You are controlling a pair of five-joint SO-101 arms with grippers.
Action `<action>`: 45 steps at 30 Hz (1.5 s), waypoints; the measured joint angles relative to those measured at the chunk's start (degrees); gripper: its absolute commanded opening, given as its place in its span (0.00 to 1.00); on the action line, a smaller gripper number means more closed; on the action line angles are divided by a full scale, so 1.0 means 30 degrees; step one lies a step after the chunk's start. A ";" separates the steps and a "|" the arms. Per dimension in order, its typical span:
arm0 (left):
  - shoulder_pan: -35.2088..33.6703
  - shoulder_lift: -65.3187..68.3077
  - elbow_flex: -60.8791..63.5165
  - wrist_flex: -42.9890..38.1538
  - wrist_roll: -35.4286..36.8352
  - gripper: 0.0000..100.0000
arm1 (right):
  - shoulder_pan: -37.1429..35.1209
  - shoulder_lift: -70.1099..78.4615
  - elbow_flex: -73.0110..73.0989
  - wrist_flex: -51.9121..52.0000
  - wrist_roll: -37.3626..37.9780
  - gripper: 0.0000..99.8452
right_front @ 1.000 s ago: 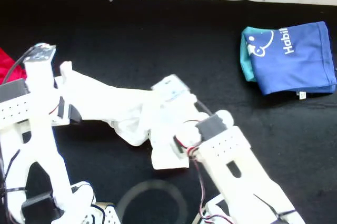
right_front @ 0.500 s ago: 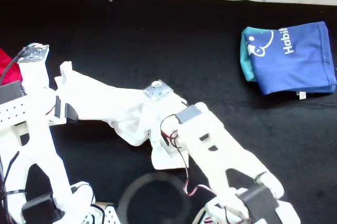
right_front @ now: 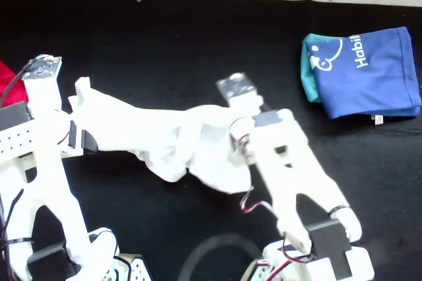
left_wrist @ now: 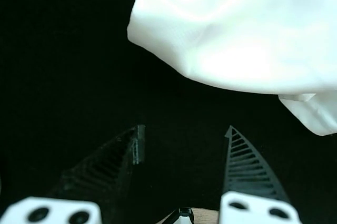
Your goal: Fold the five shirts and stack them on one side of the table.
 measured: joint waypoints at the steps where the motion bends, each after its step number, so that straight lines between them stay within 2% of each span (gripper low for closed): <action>1: 0.0000 0.0000 0.0000 0.0000 0.0000 0.25 | 0.0674 -0.0117 -0.0557 0.0557 0.0557 0.01; 9: 0.1143 0.0000 0.0000 0.0000 0.0000 0.25 | 0.6095 -0.1875 -0.4513 0.2784 0.5275 0.01; 14: 0.2989 0.0000 0.0527 0.0000 0.0000 0.25 | 0.8527 -0.1875 -0.5099 0.2784 0.6183 0.02; 18: 0.5363 0.0000 0.1846 0.0000 0.0000 0.25 | 0.8821 -0.1875 -0.5099 0.3018 0.6183 0.14; 21: 0.8000 0.0000 0.2813 0.0000 0.0000 0.25 | 0.8938 -0.1875 -0.5099 0.3282 0.6183 0.20; 25: 1.2132 0.0000 0.3223 -0.0029 0.0088 0.25 | 0.8879 -0.2022 -0.5099 0.3604 0.6183 0.20; 28: 1.5062 -0.0029 0.3223 -0.0440 0.1231 0.25 | 0.8908 -0.2813 -0.5099 0.3780 0.6183 0.20; 33: 1.8520 -0.0029 0.3429 -0.3399 0.3048 0.25 | 0.8879 -0.5128 -0.5099 0.5451 0.6183 0.20; 40: 2.1275 0.0879 0.3458 -0.5861 0.4044 0.25 | 1.0579 -0.8791 -0.5099 0.7004 0.6183 0.20; 45: 2.1304 0.3927 0.3458 -0.7941 0.4073 0.25 | 1.2366 -0.9846 -0.5099 0.7619 0.6183 0.20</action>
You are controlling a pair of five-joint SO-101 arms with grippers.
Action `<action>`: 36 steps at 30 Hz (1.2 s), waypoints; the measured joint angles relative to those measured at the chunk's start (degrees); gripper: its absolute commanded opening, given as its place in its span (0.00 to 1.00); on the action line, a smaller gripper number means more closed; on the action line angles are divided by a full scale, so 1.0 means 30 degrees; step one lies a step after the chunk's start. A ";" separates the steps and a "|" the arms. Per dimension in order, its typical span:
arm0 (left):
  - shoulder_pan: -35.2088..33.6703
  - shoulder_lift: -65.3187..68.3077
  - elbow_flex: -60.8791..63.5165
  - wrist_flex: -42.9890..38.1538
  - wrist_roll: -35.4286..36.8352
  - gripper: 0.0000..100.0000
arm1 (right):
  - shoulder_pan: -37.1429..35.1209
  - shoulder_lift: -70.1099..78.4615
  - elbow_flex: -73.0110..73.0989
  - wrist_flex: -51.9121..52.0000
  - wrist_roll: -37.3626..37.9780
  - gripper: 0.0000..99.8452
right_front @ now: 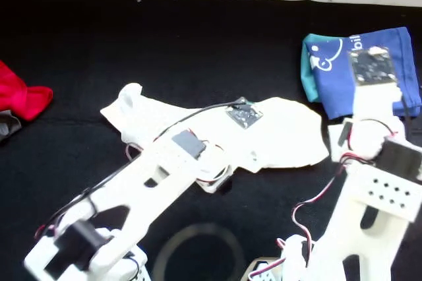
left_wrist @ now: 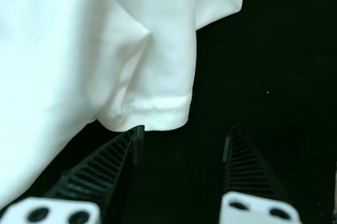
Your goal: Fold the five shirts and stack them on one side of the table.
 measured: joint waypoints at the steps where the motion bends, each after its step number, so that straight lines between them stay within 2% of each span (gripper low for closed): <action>1: 0.0000 0.0586 0.0000 -0.0440 0.0000 0.25 | 0.0205 -0.0029 0.0000 0.0205 0.0000 0.20; 6: -0.0205 0.2432 0.0000 -0.2051 0.0000 0.23 | 0.0498 -0.0234 0.0645 0.0557 0.0117 0.20; 8: -0.0791 0.2549 -0.0234 -0.2198 0.0000 0.16 | 0.0498 -0.0234 0.1289 0.0557 0.0117 0.20; 11: -0.2051 0.2637 -0.0850 -0.2256 -0.0498 0.00 | 0.0498 -0.0234 0.2256 0.0557 0.0117 0.20; 13: -0.2989 0.2637 -0.1172 -0.2256 -0.1289 0.03 | 0.0498 -0.0234 0.2637 0.0557 0.0117 0.20; 20: -0.6095 0.2637 -0.2344 -0.2081 -0.1641 0.01 | 0.0498 -0.0264 0.2960 0.0557 0.0117 0.20; 26: -0.8264 0.2637 -0.5187 0.0703 -0.1641 0.01 | 0.0498 -0.0264 0.2960 0.0557 0.0117 0.20; 29: -0.8264 0.2637 -0.5978 0.2198 -0.1641 0.02 | 0.0498 -0.0264 0.2960 0.0557 0.0117 0.20; 31: -0.7560 0.2637 -0.6095 0.3429 -0.1641 0.07 | 0.0498 -0.0264 0.2960 0.0557 0.0117 0.20; 36: -0.3927 0.2637 -0.6095 0.5421 -0.1641 0.19 | 0.0498 -0.0264 0.2960 0.0557 0.0117 0.20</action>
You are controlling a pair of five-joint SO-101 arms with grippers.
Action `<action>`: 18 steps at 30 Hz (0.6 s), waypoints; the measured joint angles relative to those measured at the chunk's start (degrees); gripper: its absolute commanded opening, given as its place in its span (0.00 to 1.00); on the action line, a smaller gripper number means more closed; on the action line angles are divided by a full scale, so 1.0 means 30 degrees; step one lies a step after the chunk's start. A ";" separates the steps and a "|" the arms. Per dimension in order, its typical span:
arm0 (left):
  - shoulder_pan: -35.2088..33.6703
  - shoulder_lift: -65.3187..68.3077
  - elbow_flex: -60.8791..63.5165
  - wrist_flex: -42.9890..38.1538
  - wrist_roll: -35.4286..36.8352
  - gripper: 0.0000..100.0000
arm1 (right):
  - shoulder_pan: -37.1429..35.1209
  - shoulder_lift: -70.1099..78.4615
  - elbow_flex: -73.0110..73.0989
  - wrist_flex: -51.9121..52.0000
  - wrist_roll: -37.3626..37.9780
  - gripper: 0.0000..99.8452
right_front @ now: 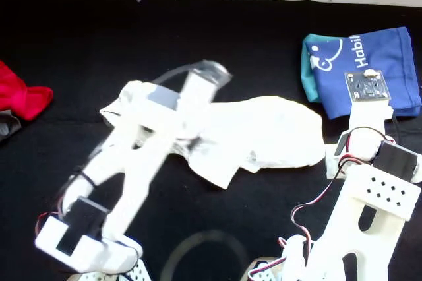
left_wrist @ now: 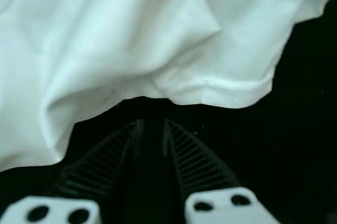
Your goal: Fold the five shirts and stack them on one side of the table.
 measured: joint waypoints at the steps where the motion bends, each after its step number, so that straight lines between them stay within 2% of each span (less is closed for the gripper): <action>1: 0.0791 0.0000 0.0000 0.0059 0.0117 0.20 | 0.0000 0.0000 0.0000 0.0000 0.0000 0.20; 5: 0.2549 0.0000 0.0000 -0.0147 0.2344 0.21 | 0.0059 0.0000 0.0000 0.0000 0.0000 0.20; 8: 0.3077 0.0527 0.0498 -0.1553 0.3487 0.21 | 0.0059 0.0000 0.0000 0.0000 0.0000 0.20; 12: 0.3722 0.2168 0.1026 -0.3106 0.3839 0.21 | 0.0059 0.0000 0.0000 0.0000 0.0000 0.20; 18: 0.4190 0.3429 0.0586 -0.3458 0.3839 0.21 | 0.0059 0.0000 0.0000 0.0000 0.0000 0.20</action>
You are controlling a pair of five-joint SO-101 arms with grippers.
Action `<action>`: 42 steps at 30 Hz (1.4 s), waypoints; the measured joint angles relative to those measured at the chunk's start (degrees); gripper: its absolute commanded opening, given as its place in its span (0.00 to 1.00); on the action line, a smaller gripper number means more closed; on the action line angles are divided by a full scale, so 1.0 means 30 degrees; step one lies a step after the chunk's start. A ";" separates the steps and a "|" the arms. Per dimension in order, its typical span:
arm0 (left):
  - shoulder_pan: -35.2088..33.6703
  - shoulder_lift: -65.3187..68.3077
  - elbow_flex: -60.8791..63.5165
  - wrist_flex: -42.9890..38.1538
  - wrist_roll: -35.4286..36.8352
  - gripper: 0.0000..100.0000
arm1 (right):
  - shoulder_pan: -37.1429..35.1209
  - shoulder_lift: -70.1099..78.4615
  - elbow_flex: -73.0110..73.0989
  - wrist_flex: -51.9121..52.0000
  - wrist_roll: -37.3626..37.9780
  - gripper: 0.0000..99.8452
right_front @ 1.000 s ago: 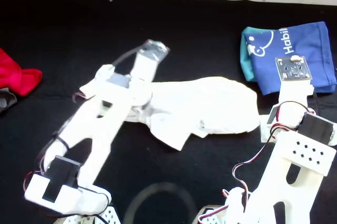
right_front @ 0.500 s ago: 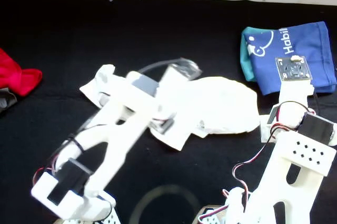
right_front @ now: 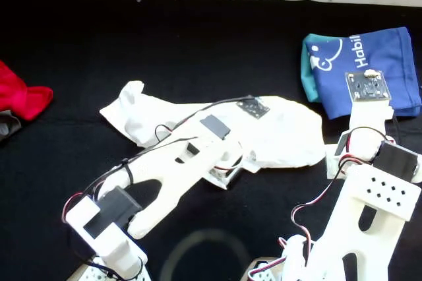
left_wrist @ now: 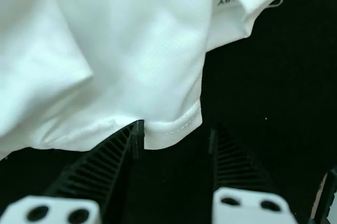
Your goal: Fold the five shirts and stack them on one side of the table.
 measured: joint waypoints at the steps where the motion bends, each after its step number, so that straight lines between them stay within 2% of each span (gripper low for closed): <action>1: 0.0000 0.0000 -0.0176 0.0000 0.0000 0.21 | 0.0000 0.0000 0.0000 0.0000 0.0000 0.20; 15: 0.0029 0.3282 -0.1612 -0.0234 0.0000 0.21 | 0.0000 0.0000 0.0000 0.0000 0.0000 0.20; 17: 0.0029 0.3575 -0.2051 -0.0205 -0.0029 0.15 | 0.0000 0.0000 0.0000 0.0000 0.0000 0.20; 20: -0.0147 0.3692 -0.2549 0.0147 -0.0029 0.00 | 0.0000 0.0000 0.0000 0.0000 0.0000 0.20; 22: -0.0557 0.3722 -0.3048 0.0615 0.0000 0.02 | 0.0000 0.0000 0.0088 0.0000 0.0000 0.20; 27: -0.2901 0.2637 -0.3927 0.2491 0.0000 0.01 | 0.0000 0.0000 0.0088 0.0000 0.0000 0.20; 32: -0.5363 -0.0674 -0.4015 0.5040 -0.0176 0.01 | 0.0000 0.0000 0.0674 -0.0117 -0.0147 0.20; 36: -0.7912 -0.3546 -0.4015 0.6418 -0.2227 0.01 | -0.0088 -0.0029 0.2637 -0.1348 -0.1817 0.20; 42: -1.1810 -0.5509 -0.3810 0.6828 -0.4132 0.01 | -0.2989 0.0000 0.5919 -0.2842 -0.3839 0.20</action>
